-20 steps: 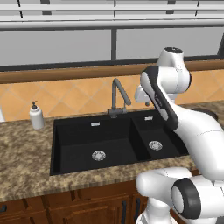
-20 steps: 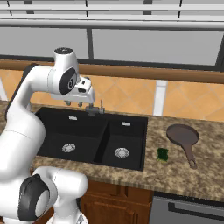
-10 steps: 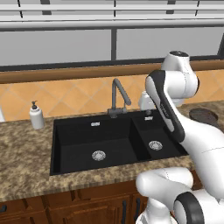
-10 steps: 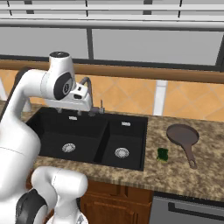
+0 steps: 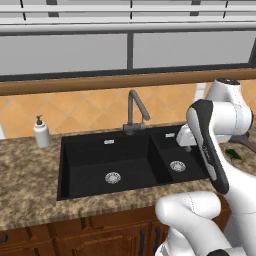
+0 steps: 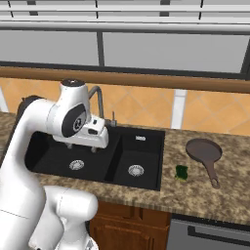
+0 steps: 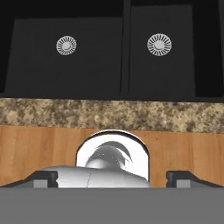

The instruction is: Pick the pan and sponge and place them into the sink. Then turn on the water.

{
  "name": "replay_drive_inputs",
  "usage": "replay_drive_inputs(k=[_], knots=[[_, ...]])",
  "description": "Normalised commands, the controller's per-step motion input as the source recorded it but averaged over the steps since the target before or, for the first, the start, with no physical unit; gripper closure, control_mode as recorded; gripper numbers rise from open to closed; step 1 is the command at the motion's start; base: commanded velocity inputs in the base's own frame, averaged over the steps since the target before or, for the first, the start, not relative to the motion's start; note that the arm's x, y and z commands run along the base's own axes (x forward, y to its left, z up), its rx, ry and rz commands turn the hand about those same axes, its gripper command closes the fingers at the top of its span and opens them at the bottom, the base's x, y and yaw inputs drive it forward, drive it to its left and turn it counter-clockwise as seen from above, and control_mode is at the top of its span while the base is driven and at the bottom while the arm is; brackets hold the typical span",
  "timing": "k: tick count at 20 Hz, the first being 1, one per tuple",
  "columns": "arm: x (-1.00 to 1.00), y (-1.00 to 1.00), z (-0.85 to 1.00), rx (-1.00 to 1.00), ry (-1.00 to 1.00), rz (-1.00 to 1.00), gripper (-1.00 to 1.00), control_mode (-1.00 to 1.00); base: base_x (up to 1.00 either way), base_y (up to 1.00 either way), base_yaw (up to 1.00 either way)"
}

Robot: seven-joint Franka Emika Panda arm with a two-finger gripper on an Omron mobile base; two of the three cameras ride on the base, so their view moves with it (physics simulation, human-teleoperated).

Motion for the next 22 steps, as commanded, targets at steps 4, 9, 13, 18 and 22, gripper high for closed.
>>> replay_drive_inputs(k=[4,9,13,18,22], knots=[[-0.05,-0.9,-0.27,0.01,0.0,-0.01,-1.0,-1.0,0.0,0.0,0.0],[0.11,-0.73,-0.1,0.0,0.0,0.0,-1.0,-1.0,0.0,0.0,0.0],[0.27,-0.88,-0.13,0.0,0.0,0.0,-1.0,-1.0,0.0,0.0,0.0],[0.35,-0.71,-0.18,0.0,0.0,0.0,-1.0,-1.0,0.0,0.0,0.0],[0.46,-0.53,-0.26,0.0,0.0,0.0,-1.0,-1.0,0.0,0.0,0.0]])
